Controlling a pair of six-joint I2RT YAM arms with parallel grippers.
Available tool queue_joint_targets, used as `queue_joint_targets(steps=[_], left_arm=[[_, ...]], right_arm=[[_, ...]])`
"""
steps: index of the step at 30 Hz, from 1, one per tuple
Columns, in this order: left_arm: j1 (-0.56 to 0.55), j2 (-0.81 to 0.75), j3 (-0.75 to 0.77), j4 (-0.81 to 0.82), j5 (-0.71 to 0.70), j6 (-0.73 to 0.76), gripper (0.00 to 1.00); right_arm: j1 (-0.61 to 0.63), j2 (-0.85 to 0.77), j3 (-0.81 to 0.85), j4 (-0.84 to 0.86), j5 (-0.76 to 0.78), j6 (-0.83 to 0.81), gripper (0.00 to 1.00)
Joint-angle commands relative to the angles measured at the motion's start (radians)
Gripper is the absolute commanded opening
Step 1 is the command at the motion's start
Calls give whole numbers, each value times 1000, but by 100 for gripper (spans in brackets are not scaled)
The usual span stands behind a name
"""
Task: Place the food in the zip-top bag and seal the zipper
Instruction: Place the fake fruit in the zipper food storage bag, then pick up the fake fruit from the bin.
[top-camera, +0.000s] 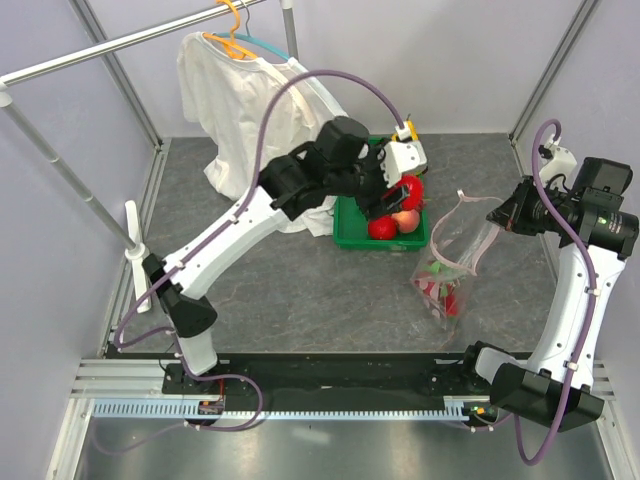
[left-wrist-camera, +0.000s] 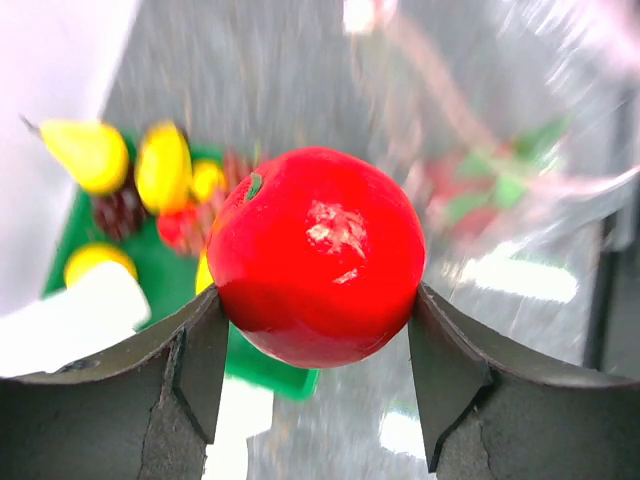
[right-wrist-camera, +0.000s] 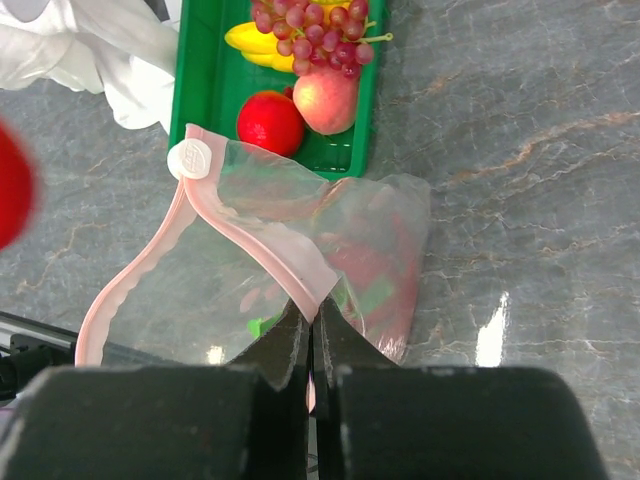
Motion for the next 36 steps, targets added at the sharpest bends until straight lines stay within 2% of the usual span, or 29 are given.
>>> queue_joint_targets(steps=[1, 6, 12, 15, 18, 19, 21, 22, 23, 29, 33, 36], left_arm=[[-22, -50, 92, 81, 159, -108, 57], [-137, -3, 158, 84, 167, -90, 59], [-160, 129, 248, 92, 130, -130, 60], [-162, 158, 252, 92, 144, -142, 64], [-163, 176, 230, 83, 161, -154, 78], [-163, 189, 233, 80, 138, -160, 87], [-162, 196, 230, 66, 118, -168, 91], [-160, 192, 224, 61, 116, -168, 99], [-160, 186, 216, 58, 115, -168, 100], [-85, 39, 48, 84, 127, -101, 100], [-34, -38, -147, 139, 24, 89, 100], [67, -38, -251, 193, 64, 151, 99]], right_arm=[[0, -11, -8, 41, -56, 14, 0], [0, -16, -3, 38, -67, 16, 0], [0, -25, 3, 27, -80, 3, 0], [0, -28, -3, 24, -73, 0, 0], [0, -28, -12, 23, -73, -3, 0], [0, -28, -15, 26, -75, -3, 0], [0, -26, -28, 29, -81, -3, 0], [0, -25, -32, 32, -79, -3, 0], [0, -23, -38, 33, -78, -3, 0], [0, -16, -52, 58, 20, 0, 0], [0, -26, -66, 92, 89, 17, 0], [0, -26, -69, 112, 111, 31, 0]])
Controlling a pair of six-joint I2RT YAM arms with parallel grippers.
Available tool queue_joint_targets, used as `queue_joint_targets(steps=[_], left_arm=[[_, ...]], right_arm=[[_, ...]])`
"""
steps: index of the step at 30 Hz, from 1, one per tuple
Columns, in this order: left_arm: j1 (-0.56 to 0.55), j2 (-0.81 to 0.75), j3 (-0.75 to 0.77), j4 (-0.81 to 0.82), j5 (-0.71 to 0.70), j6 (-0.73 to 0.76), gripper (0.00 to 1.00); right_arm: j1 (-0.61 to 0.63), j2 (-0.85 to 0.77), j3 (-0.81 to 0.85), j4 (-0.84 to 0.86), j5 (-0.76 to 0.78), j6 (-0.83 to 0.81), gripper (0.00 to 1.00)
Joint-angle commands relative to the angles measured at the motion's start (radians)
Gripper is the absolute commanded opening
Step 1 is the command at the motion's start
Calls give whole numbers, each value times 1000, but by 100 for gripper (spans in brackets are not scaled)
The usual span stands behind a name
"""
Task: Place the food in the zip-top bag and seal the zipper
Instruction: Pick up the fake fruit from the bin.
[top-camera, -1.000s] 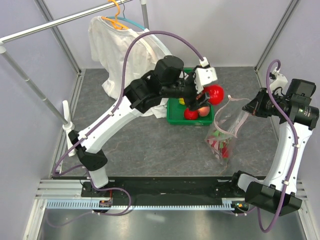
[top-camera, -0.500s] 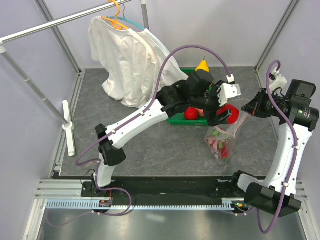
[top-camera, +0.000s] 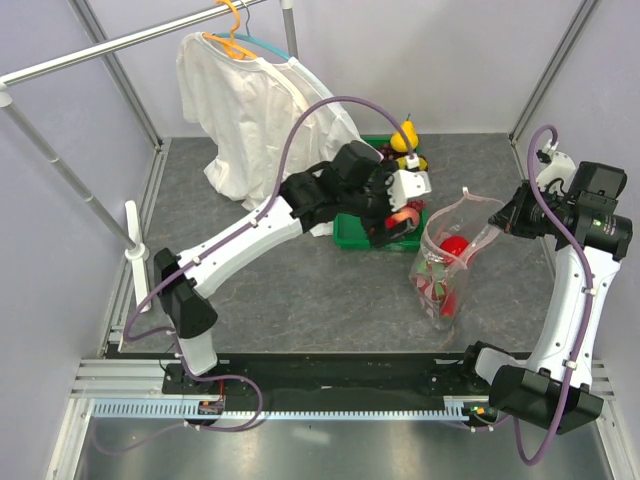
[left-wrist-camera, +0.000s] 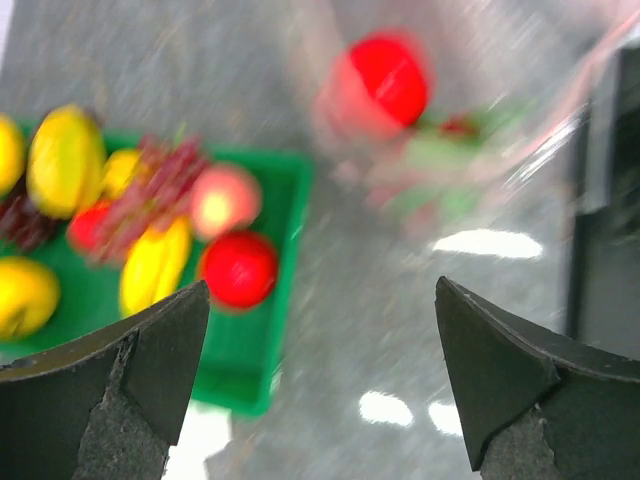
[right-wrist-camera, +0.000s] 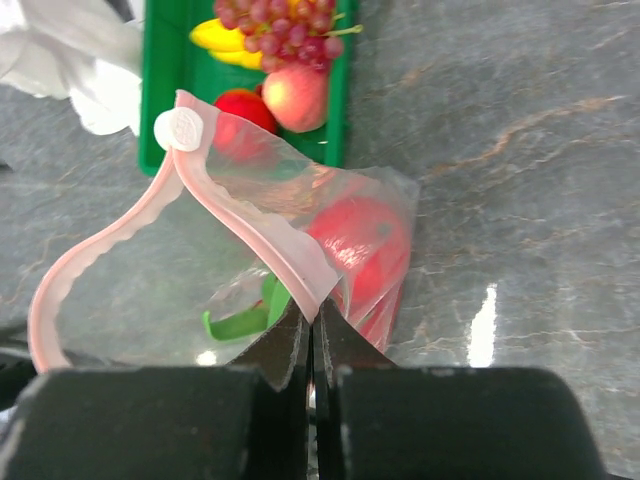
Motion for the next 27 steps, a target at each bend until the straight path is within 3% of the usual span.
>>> queue_joint_targets(steps=[1, 7, 18, 23, 27], left_arm=[[124, -25, -106, 100, 0, 180, 98], [196, 145, -68, 141, -9, 321, 91], [211, 433, 173, 353, -72, 314, 87], [205, 455, 107, 540, -11, 413, 89], [193, 492, 93, 560, 26, 548, 88]], right_arm=[[-1, -13, -8, 70, 67, 28, 0], [-1, -13, -20, 92, 76, 46, 0], [-1, -18, -46, 138, 136, 121, 0], [-2, -25, -63, 156, 147, 132, 0], [-2, -16, -61, 155, 144, 133, 0]])
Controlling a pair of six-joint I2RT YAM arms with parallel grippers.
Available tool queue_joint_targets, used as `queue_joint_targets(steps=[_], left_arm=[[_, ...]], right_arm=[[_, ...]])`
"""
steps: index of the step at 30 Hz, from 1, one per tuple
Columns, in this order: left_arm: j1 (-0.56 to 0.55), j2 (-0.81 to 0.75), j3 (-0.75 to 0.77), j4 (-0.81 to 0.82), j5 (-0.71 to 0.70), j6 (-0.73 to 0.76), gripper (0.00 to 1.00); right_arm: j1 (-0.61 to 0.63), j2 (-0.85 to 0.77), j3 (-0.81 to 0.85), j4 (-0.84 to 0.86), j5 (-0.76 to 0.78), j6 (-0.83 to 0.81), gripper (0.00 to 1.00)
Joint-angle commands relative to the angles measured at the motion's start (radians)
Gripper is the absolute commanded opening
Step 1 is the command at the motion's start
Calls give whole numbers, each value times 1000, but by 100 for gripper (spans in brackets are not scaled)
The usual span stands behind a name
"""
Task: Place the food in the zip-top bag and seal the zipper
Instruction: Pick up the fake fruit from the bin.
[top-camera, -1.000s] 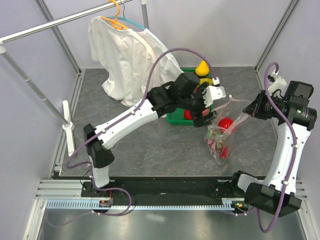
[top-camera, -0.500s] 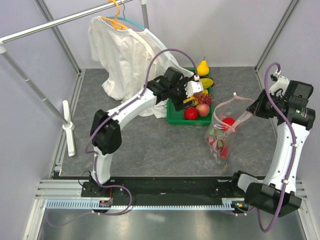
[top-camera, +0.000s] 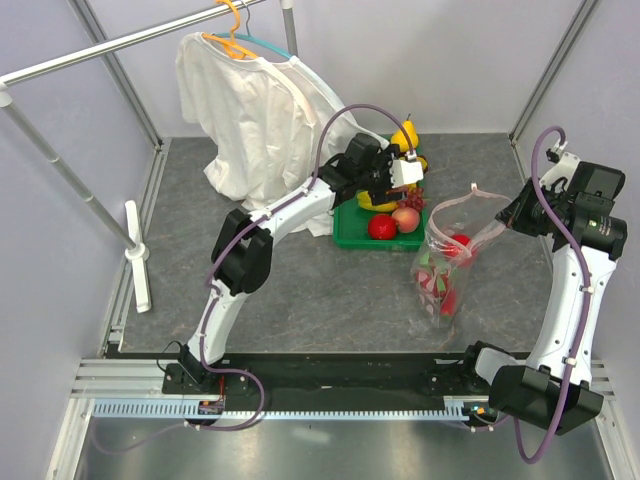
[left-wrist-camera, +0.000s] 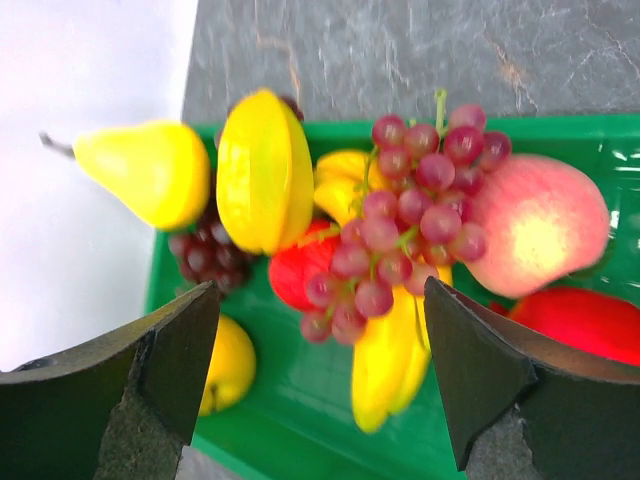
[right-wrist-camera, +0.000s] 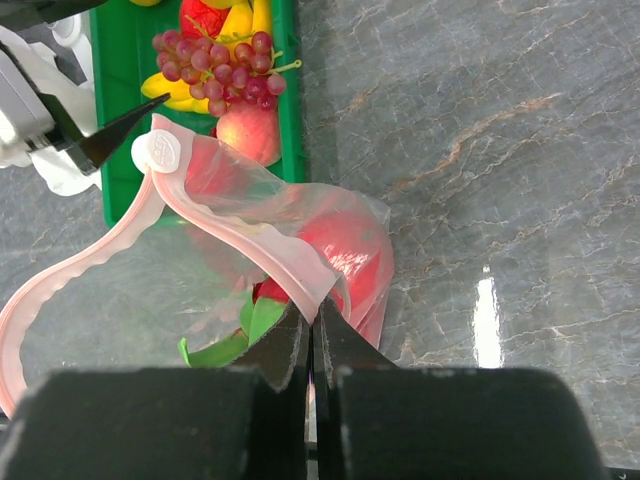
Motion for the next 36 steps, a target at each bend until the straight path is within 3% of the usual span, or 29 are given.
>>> queue_joint_targets(steps=[1, 17, 21, 30, 36], left_arm=[[-17, 35, -16, 122, 93, 186, 88], [-28, 136, 7, 79, 78, 350, 87], [-24, 153, 22, 71, 81, 355, 80], [-23, 67, -17, 62, 79, 304, 19], [8, 26, 16, 76, -12, 208, 2]], right_arm=[[-2, -10, -3, 41, 20, 22, 0], [-4, 7, 9, 40, 9, 26, 0], [-5, 10, 9, 41, 9, 26, 0], [-7, 7, 6, 41, 5, 26, 0], [-9, -2, 6, 41, 0, 28, 0]])
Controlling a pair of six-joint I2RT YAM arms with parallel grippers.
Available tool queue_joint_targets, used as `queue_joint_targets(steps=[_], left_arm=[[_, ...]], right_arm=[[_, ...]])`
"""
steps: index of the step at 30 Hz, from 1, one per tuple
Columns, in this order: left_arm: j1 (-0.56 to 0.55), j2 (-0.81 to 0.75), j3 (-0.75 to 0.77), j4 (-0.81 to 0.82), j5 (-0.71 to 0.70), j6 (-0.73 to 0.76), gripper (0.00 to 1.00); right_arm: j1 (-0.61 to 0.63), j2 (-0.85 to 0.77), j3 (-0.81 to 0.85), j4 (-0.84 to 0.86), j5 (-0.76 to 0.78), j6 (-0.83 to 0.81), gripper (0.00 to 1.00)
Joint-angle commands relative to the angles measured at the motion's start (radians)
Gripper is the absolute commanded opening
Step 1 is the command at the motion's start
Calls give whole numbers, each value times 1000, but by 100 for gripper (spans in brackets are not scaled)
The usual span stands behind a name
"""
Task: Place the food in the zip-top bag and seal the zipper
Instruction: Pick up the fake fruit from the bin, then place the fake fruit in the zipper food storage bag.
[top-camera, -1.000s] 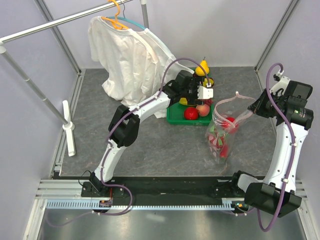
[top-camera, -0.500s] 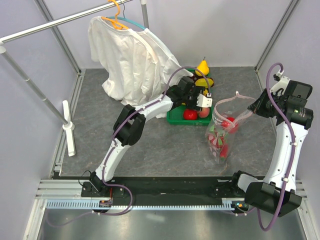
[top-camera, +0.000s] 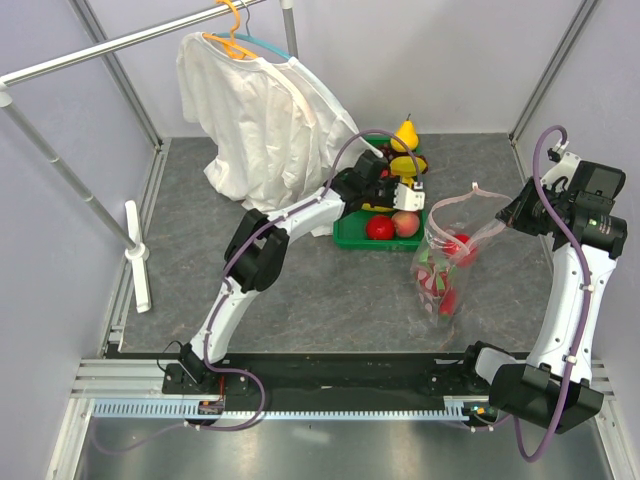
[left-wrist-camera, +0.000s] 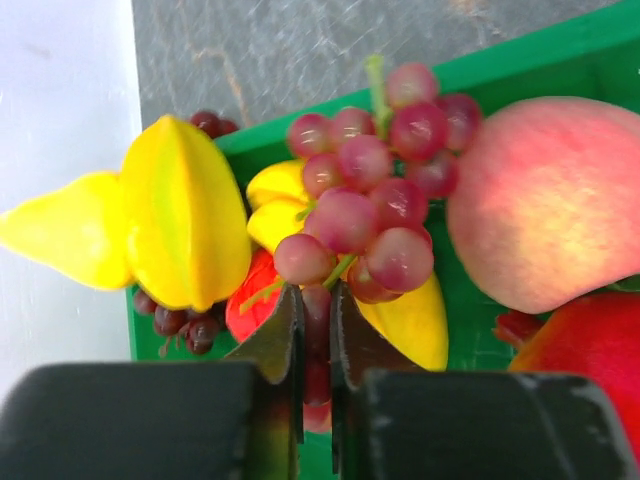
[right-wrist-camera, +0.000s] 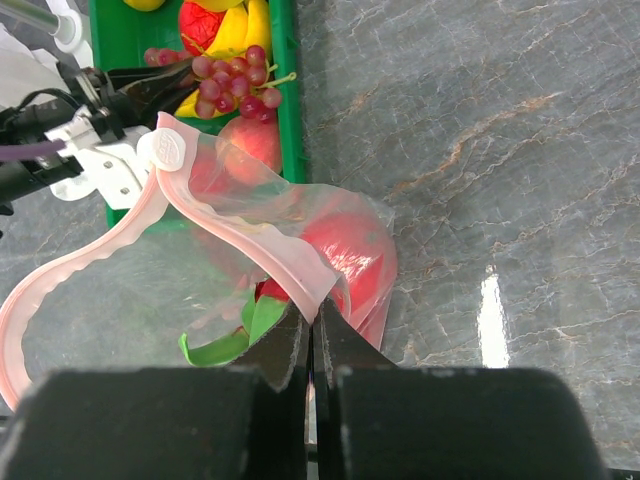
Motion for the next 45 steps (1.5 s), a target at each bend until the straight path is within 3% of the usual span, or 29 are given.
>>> queue_joint_targets(steps=[1, 12, 18, 25, 32, 39, 45], left_arm=[[31, -101, 30, 11, -60, -110, 2], [33, -393, -79, 31, 61, -346, 2], [30, -487, 29, -61, 134, -608, 2], [-82, -591, 53, -158, 200, -700, 2], [-171, -547, 109, -162, 250, -944, 2], [-185, -451, 133, -164, 286, -1252, 2], [-187, -371, 138, -190, 258, -1349, 2]], right_arm=[[-5, -10, 4, 30, -1, 12, 0], [-6, -13, 2, 34, -15, 20, 0], [-6, -8, -15, 41, -128, 23, 0], [-6, -19, -21, 60, -266, 37, 0], [-6, -22, -16, 47, -319, 23, 0], [-6, -41, -23, 37, -335, 12, 0], [-6, -41, -10, 33, -335, 9, 0]])
